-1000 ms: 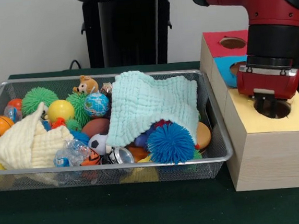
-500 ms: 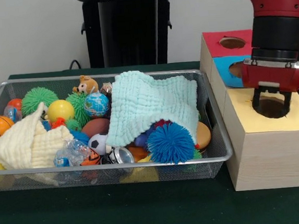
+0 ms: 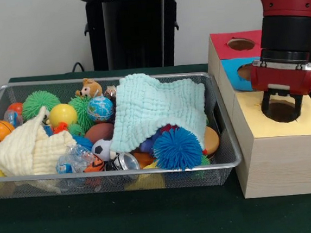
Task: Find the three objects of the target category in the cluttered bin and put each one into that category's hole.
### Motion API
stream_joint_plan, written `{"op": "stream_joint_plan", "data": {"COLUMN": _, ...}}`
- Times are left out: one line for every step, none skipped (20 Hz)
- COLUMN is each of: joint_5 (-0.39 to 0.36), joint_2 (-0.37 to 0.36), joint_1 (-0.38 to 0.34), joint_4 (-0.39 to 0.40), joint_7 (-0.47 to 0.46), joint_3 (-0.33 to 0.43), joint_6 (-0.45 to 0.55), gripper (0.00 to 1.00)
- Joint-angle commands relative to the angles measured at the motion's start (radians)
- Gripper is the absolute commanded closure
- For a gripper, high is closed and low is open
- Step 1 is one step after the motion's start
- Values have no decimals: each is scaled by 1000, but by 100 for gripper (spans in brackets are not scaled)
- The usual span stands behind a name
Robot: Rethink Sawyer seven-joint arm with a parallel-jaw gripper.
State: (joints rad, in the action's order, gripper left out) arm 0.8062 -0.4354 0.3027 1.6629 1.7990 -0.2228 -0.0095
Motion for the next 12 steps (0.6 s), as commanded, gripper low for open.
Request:
{"op": "stream_joint_plan", "data": {"joint_5": 43, "joint_2": 17, "joint_1": -9, "joint_4": 58, "joint_7": 272, "joint_3": 34, "joint_6": 143, "gripper": 0}}
{"op": "stream_joint_plan", "data": {"joint_5": 44, "joint_2": 19, "joint_1": -3, "joint_4": 58, "joint_7": 272, "joint_3": 27, "joint_6": 142, "gripper": 0}}
{"op": "stream_joint_plan", "data": {"joint_5": 45, "joint_2": 22, "joint_1": 4, "joint_4": 59, "joint_7": 273, "joint_3": 21, "joint_6": 141, "gripper": 100}}
{"op": "stream_joint_plan", "data": {"joint_5": 44, "joint_2": 20, "joint_1": 1, "joint_4": 61, "joint_7": 273, "joint_3": 23, "joint_6": 142, "gripper": 100}}
{"op": "stream_joint_plan", "data": {"joint_5": 39, "joint_2": 18, "joint_1": -5, "joint_4": 61, "joint_7": 266, "joint_3": 28, "joint_6": 137, "gripper": 100}}
{"op": "stream_joint_plan", "data": {"joint_5": 38, "joint_2": 18, "joint_1": 1, "joint_4": 57, "joint_7": 265, "joint_3": 21, "joint_6": 147, "gripper": 100}}
{"op": "stream_joint_plan", "data": {"joint_5": 36, "joint_2": 19, "joint_1": 7, "joint_4": 53, "joint_7": 264, "joint_3": 14, "joint_6": 157, "gripper": 100}}
{"op": "stream_joint_plan", "data": {"joint_5": 34, "joint_2": 17, "joint_1": 5, "joint_4": 53, "joint_7": 263, "joint_3": 15, "joint_6": 168, "gripper": 100}}
{"op": "stream_joint_plan", "data": {"joint_5": 33, "joint_2": 18, "joint_1": 13, "joint_4": 49, "joint_7": 267, "joint_3": 5, "joint_6": 183, "gripper": 100}}
{"op": "stream_joint_plan", "data": {"joint_5": 34, "joint_2": 18, "joint_1": 24, "joint_4": 45, "joint_7": 273, "joint_3": -11, "joint_6": 201, "gripper": 100}}
{"op": "stream_joint_plan", "data": {"joint_5": 32, "joint_2": 17, "joint_1": 35, "joint_4": 41, "joint_7": 280, "joint_3": -30, "joint_6": 222, "gripper": 100}}
{"op": "stream_joint_plan", "data": {"joint_5": 32, "joint_2": 11, "joint_1": 41, "joint_4": 43, "joint_7": 285, "joint_3": -35, "joint_6": 231, "gripper": 100}}
